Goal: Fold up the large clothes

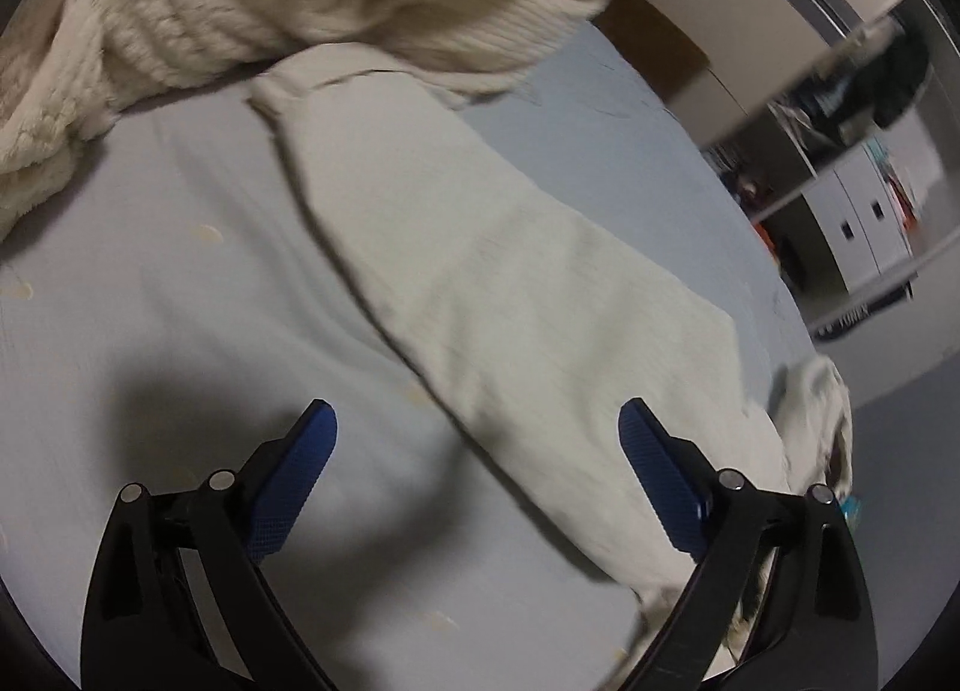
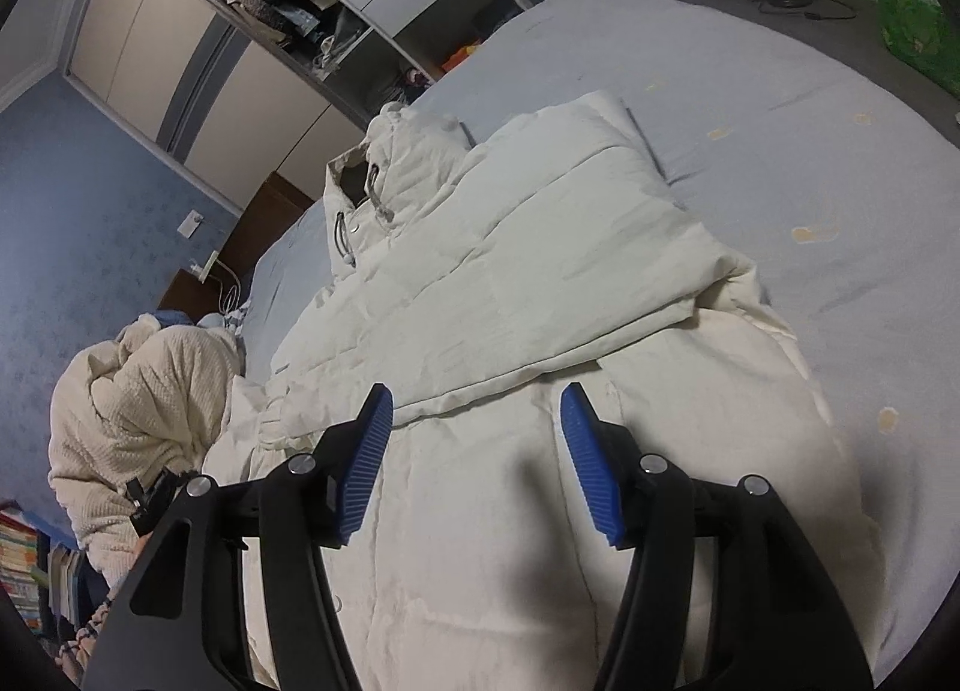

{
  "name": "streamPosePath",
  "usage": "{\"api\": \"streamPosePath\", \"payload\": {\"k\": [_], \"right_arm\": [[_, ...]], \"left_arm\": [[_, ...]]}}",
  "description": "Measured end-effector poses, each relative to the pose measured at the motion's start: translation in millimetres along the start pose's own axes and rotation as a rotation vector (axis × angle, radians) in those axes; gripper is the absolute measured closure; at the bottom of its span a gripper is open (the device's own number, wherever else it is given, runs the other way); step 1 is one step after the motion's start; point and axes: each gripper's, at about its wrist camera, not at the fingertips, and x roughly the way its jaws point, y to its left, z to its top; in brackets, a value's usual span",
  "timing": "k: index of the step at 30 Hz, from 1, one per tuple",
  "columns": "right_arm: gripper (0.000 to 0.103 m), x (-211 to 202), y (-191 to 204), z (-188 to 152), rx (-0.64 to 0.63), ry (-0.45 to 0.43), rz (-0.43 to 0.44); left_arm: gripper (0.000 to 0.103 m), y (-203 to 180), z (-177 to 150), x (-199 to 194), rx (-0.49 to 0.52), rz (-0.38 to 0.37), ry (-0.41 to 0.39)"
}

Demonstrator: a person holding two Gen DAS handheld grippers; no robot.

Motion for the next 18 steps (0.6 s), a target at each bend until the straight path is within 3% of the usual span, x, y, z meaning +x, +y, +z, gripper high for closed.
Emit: {"api": "streamPosePath", "payload": {"k": [9, 14, 16, 17, 18], "right_arm": [[0.048, 7.6, -2.9, 0.2, 0.012, 0.022, -0.038], [0.048, 13.6, -2.2, -1.3, 0.001, 0.041, -0.047], [0.048, 15.3, -2.9, -1.9, 0.001, 0.046, -0.050], [0.048, 16.1, -2.9, -2.1, 0.001, 0.047, -0.052], [0.048, 17.0, -2.8, -2.2, 0.001, 0.050, -0.053]], "left_arm": [[0.022, 39.1, 27.8, 30.7, -0.069, 0.005, -0.005], [0.023, 30.0, 37.5, 42.4, 0.002, 0.044, -0.012], [0.031, 29.7, 40.6, 45.4, 0.009, 0.054, -0.021], [0.042, 30.2, 42.0, 46.1, 0.005, 0.064, -0.026], [0.059, 31.5, 44.4, 47.3, -0.005, 0.072, -0.027]]}}
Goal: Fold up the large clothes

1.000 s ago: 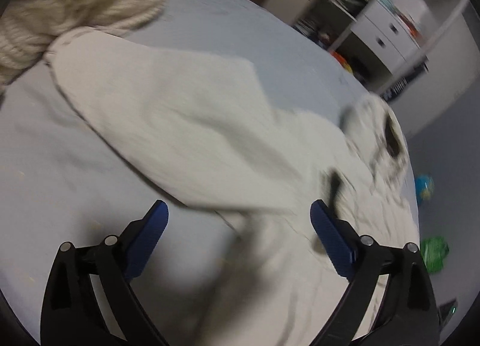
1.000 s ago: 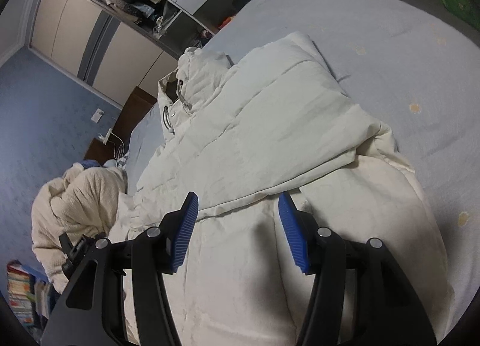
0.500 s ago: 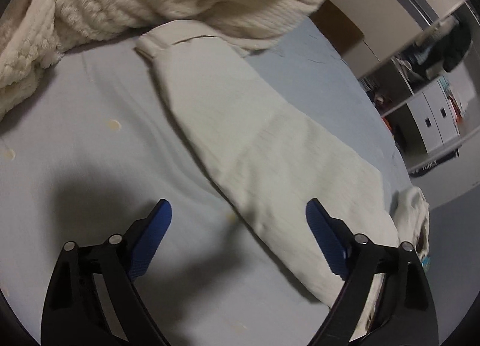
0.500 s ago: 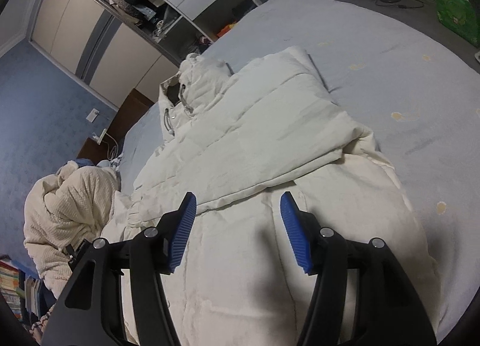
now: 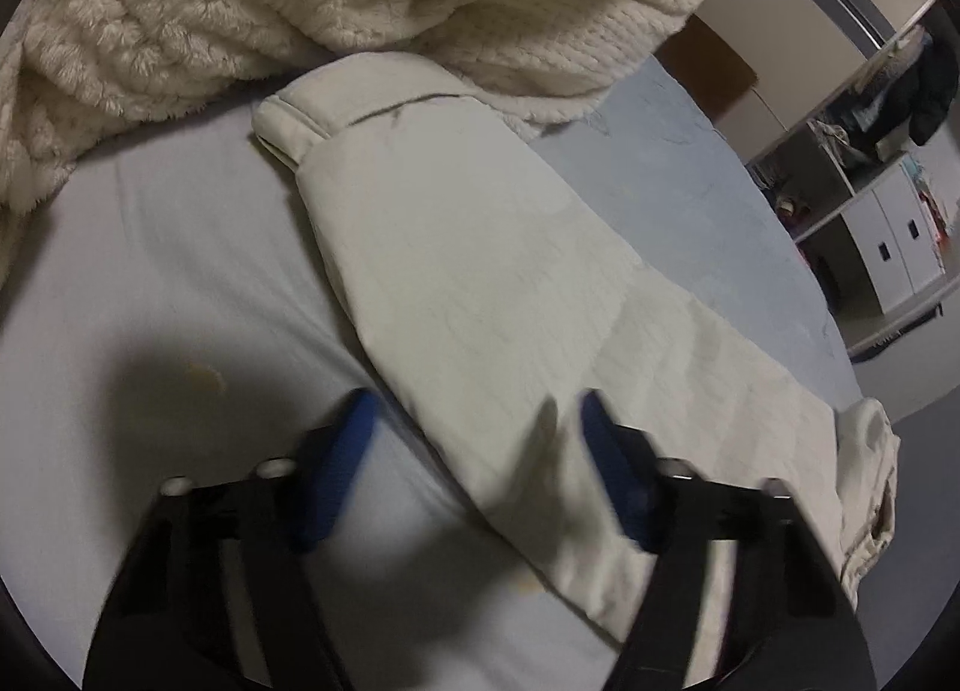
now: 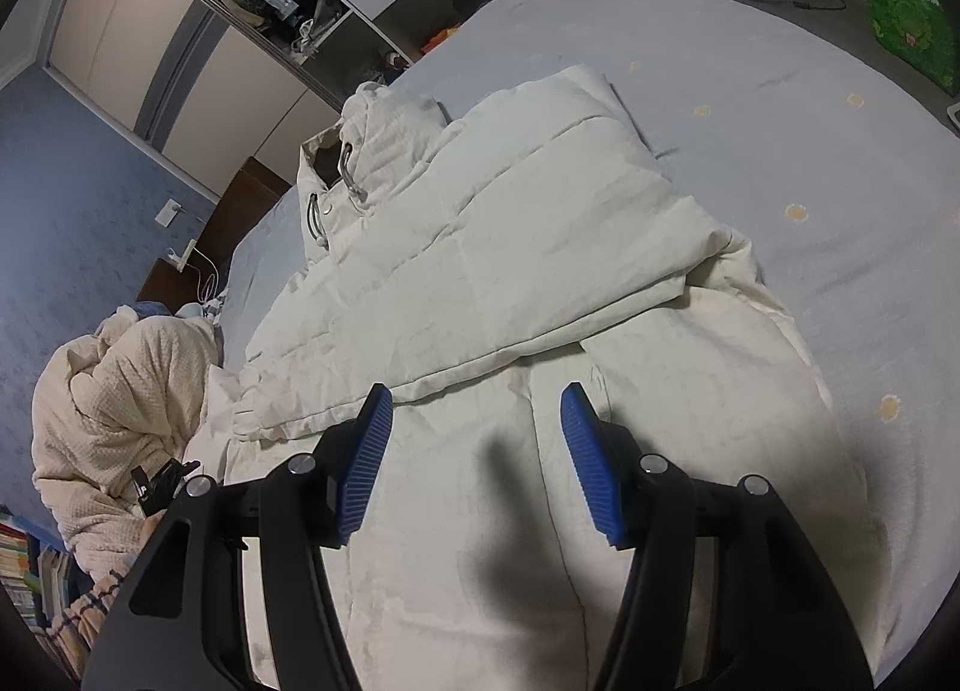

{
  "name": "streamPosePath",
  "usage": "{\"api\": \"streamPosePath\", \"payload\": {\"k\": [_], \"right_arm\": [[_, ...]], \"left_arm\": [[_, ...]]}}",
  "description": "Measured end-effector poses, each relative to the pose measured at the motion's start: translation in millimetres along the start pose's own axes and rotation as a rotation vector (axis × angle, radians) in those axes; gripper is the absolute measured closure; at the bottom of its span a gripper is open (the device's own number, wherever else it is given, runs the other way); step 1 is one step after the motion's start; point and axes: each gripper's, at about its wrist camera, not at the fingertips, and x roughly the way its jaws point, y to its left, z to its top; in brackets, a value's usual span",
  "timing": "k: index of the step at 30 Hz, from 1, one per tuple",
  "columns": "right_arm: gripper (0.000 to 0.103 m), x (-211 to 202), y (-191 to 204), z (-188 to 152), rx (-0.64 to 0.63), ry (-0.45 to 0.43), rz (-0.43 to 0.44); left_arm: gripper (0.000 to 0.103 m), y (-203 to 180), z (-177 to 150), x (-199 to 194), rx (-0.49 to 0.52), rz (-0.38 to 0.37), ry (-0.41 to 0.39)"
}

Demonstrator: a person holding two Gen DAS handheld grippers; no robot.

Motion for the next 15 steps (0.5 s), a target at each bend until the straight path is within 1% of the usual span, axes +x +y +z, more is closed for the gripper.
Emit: {"api": "streamPosePath", "payload": {"k": [1, 3, 4, 5, 6, 10, 15], "right_arm": [[0.048, 0.9, 0.0, -0.1, 0.000, 0.002, -0.001], [0.048, 2.0, 0.6, -0.3, -0.003, 0.004, -0.003], [0.048, 2.1, 0.6, -0.4, -0.004, 0.004, -0.003], [0.048, 2.1, 0.8, -0.5, -0.006, 0.005, -0.002], [0.048, 2.1, 0.9, -0.6, -0.006, 0.005, -0.002], [0.048, 1.7, -1.3, 0.4, 0.009, 0.001, 0.009], [0.048, -2.3, -3.2, 0.1, 0.026, -0.013, 0.037]], "left_arm": [[0.066, 1.0, 1.7, 1.1, -0.009, 0.010, 0.005], [0.093, 2.0, 4.6, 0.0, -0.014, -0.018, 0.013], [0.095, -0.5, 6.0, -2.0, -0.004, -0.023, 0.011], [0.098, -5.2, 6.2, -8.1, 0.020, -0.026, -0.003], [0.099, -8.5, 6.2, -13.2, 0.032, -0.039, -0.021], [0.099, -23.2, 6.0, -42.3, 0.055, -0.117, -0.095], [0.099, -53.6, 5.0, -83.2, 0.114, -0.220, -0.159]]}}
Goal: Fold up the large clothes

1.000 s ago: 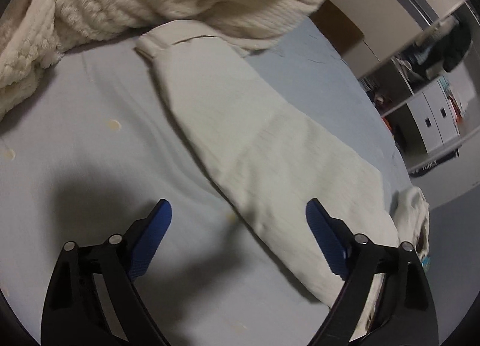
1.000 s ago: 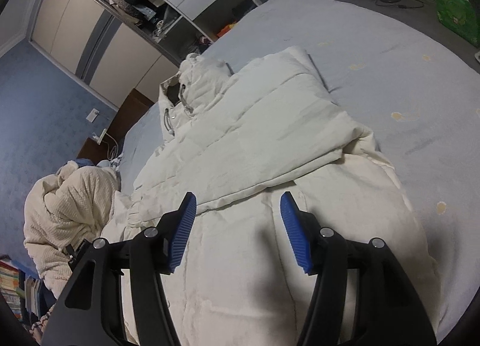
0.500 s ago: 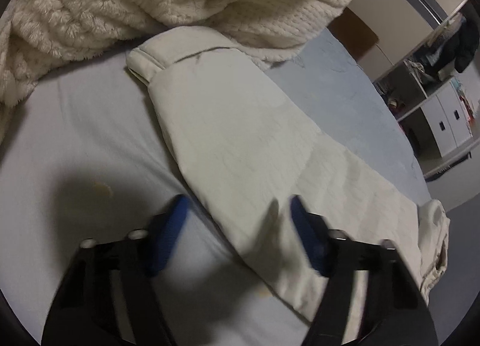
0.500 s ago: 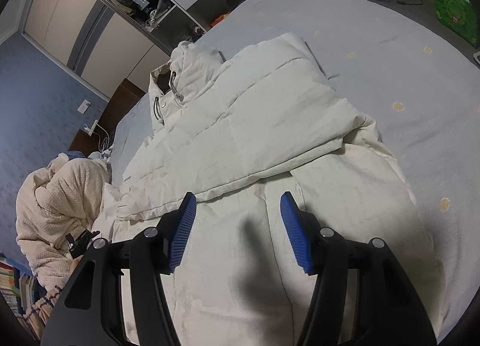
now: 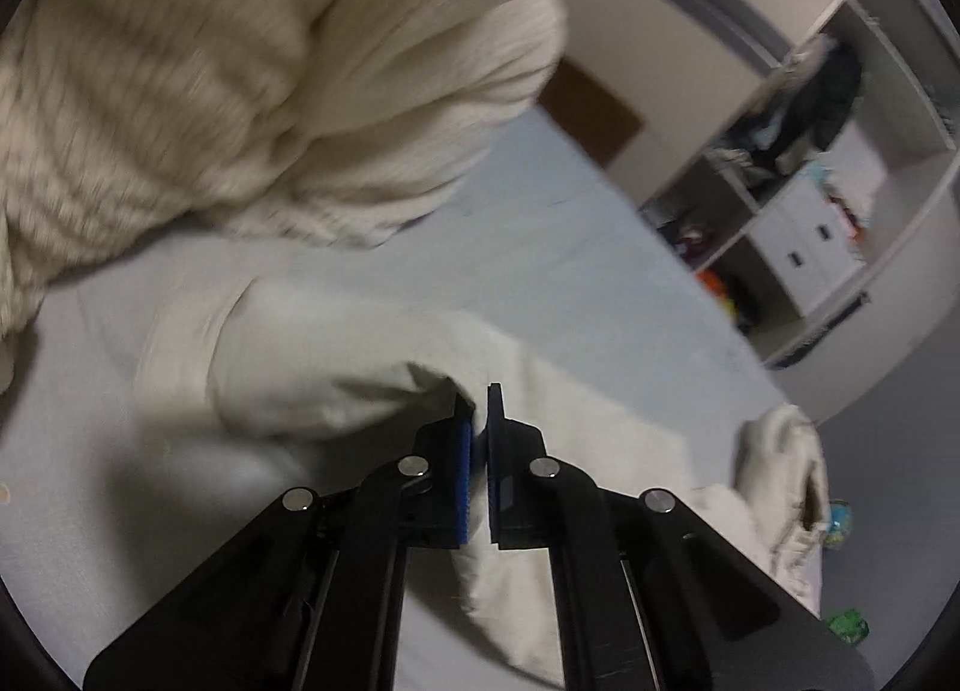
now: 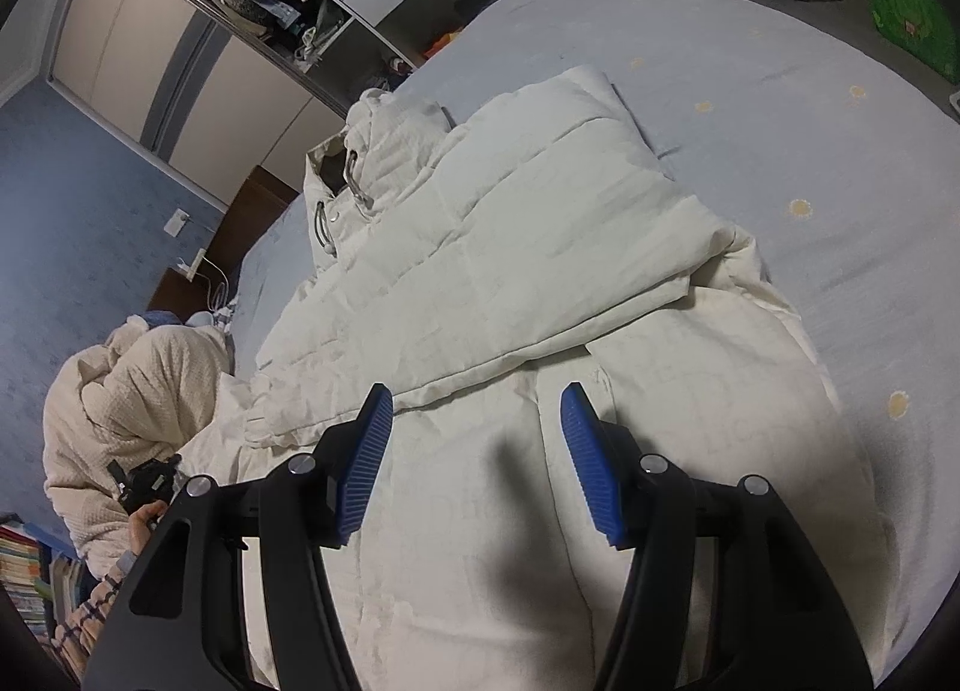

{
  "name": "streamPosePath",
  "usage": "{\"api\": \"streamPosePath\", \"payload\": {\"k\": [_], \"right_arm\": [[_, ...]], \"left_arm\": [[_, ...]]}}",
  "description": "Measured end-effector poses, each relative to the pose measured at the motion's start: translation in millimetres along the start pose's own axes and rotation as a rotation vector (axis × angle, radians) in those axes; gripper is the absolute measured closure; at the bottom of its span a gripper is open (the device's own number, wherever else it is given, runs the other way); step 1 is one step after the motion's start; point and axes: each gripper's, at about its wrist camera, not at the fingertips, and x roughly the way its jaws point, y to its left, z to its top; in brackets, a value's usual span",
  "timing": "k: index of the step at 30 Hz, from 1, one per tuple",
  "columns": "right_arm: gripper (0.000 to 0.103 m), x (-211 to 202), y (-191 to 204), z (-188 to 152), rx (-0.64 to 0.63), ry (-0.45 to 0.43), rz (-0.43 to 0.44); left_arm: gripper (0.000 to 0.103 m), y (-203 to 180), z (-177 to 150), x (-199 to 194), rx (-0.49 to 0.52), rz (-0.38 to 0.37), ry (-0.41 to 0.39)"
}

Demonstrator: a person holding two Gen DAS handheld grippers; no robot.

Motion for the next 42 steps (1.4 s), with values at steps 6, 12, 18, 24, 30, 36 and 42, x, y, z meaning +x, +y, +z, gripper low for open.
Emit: {"api": "streamPosePath", "payload": {"k": [6, 12, 18, 24, 30, 36, 42], "right_arm": [[0.048, -4.3, -2.7, 1.2, 0.019, -0.015, 0.030], [0.048, -6.9, -3.6, 2.3, 0.028, -0.021, 0.060], [0.048, -10.8, -5.9, 3.2, 0.041, -0.031, 0.092], [0.048, -13.7, -8.1, 3.0, 0.051, -0.031, 0.113], [0.048, -16.7, -10.2, 3.9, 0.066, -0.039, 0.139], [0.048, -18.3, -14.8, 5.5, 0.090, -0.045, 0.164], [0.048, -17.6, -16.0, 6.9, 0.101, -0.040, 0.183]], "left_arm": [[0.099, -51.5, -0.6, -35.4, 0.036, -0.110, -0.040], [0.100, -115.9, -17.2, -64.5, 0.150, -0.186, -0.066], [0.100, -183.8, -50.5, -89.0, 0.297, -0.252, -0.082], [0.100, -230.5, -82.4, -97.3, 0.310, -0.326, -0.076], [0.100, -286.2, -123.5, -90.9, 0.387, -0.371, -0.035], [0.100, -328.3, -172.5, -66.3, 0.476, -0.372, 0.056], [0.099, -357.1, -229.2, -33.8, 0.606, -0.319, 0.126]]}}
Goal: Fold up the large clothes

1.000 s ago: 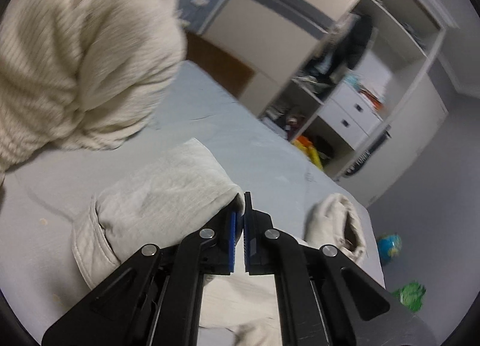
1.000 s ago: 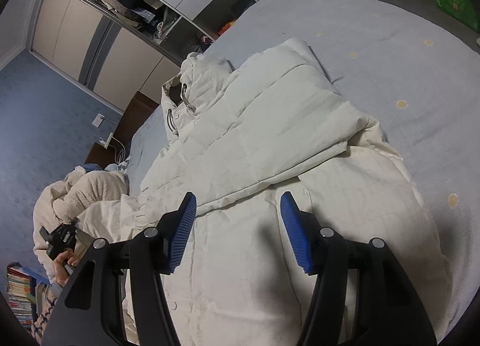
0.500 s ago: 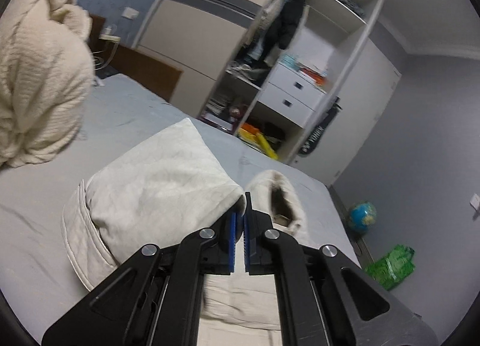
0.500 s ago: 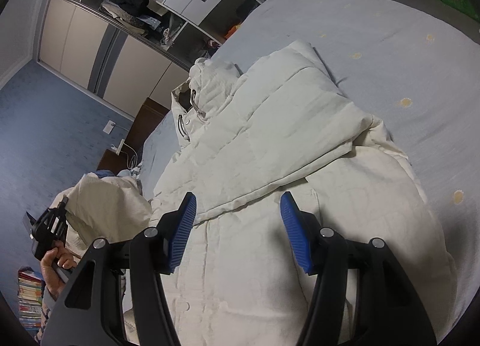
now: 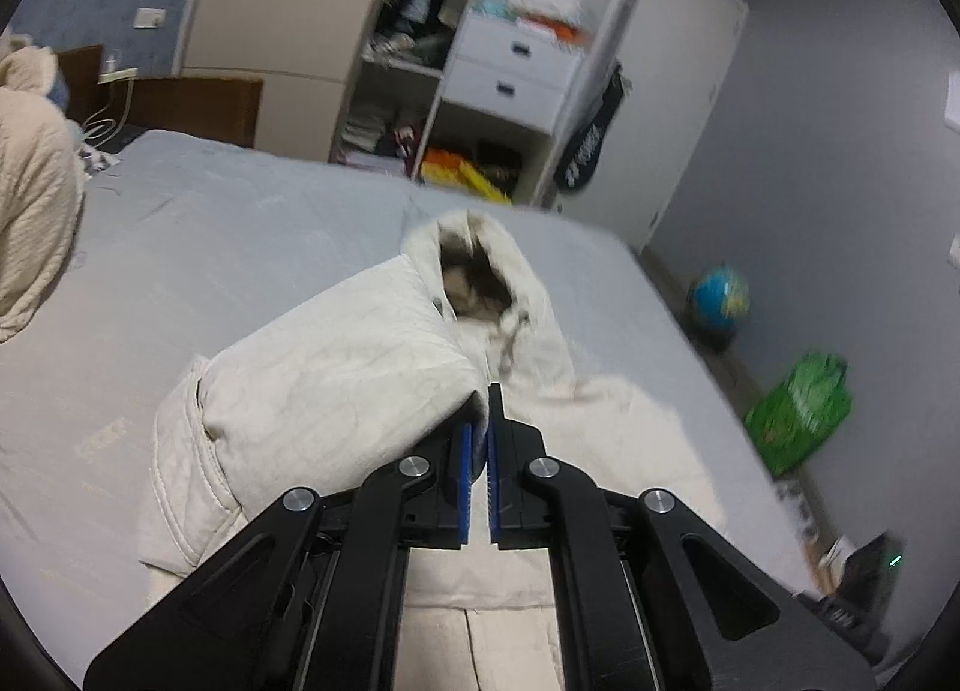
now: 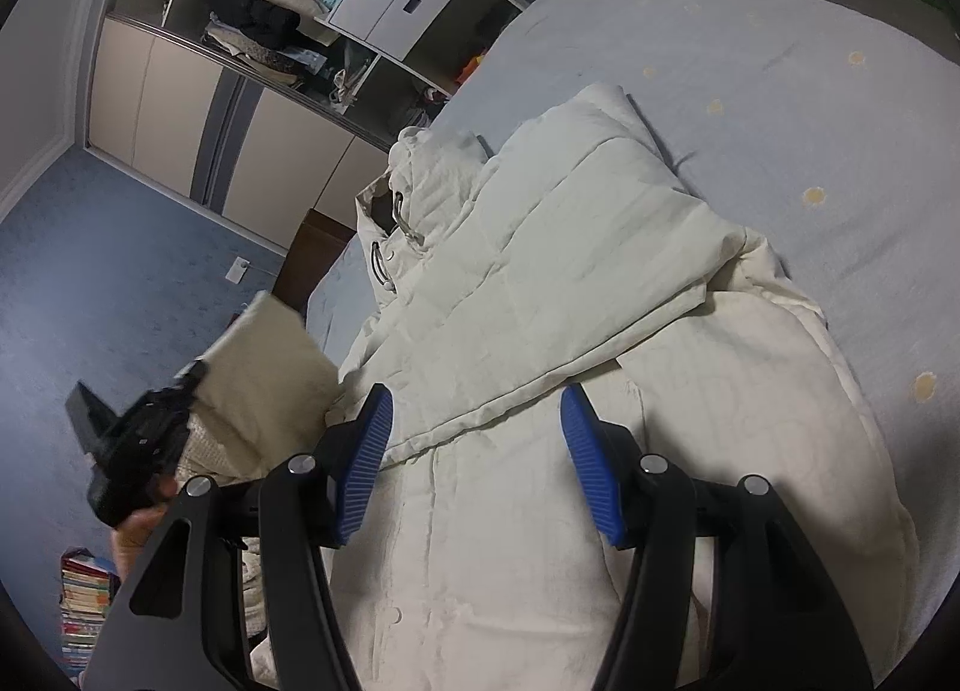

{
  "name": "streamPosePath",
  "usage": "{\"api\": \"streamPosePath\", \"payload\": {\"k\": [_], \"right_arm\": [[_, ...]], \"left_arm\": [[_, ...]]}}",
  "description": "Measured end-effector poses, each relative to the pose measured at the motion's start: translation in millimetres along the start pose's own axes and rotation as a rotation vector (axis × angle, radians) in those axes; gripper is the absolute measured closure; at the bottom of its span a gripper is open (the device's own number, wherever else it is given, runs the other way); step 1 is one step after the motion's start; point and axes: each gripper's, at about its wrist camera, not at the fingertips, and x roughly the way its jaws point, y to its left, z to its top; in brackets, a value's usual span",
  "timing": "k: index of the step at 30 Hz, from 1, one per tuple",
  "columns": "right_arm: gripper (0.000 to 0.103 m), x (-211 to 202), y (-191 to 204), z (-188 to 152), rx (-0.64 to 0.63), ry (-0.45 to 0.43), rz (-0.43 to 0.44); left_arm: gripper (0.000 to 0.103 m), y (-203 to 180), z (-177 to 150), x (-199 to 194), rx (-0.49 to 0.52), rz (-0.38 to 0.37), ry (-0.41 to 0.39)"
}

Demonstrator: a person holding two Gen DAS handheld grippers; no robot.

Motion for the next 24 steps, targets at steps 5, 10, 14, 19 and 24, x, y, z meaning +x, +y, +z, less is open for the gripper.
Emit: {"api": "streamPosePath", "payload": {"k": [5, 10, 14, 19, 24], "right_arm": [[0.048, 1.4, 0.1, 0.4, -0.002, 0.007, 0.004], [0.048, 2.5, 0.5, 0.3, -0.008, 0.013, 0.000], [0.048, 5.4, 4.2, -1.5, -0.033, 0.025, -0.012], [0.048, 10.2, 10.3, -3.3, -0.068, 0.037, -0.035], [0.048, 16.7, 22.8, -7.5, -0.146, 0.059, -0.072]], "left_arm": [[0.096, -23.9, -41.1, 48.9, 0.073, -0.004, 0.132], [0.077, -39.4, -81.5, 85.2, 0.178, 0.002, 0.225], [0.047, -52.7, -111.7, 94.7, 0.244, -0.014, 0.281], [0.042, -48.2, -129.9, 73.8, 0.179, -0.054, 0.300], [0.041, -27.3, -120.9, 29.3, 0.148, -0.093, 0.280]]}}
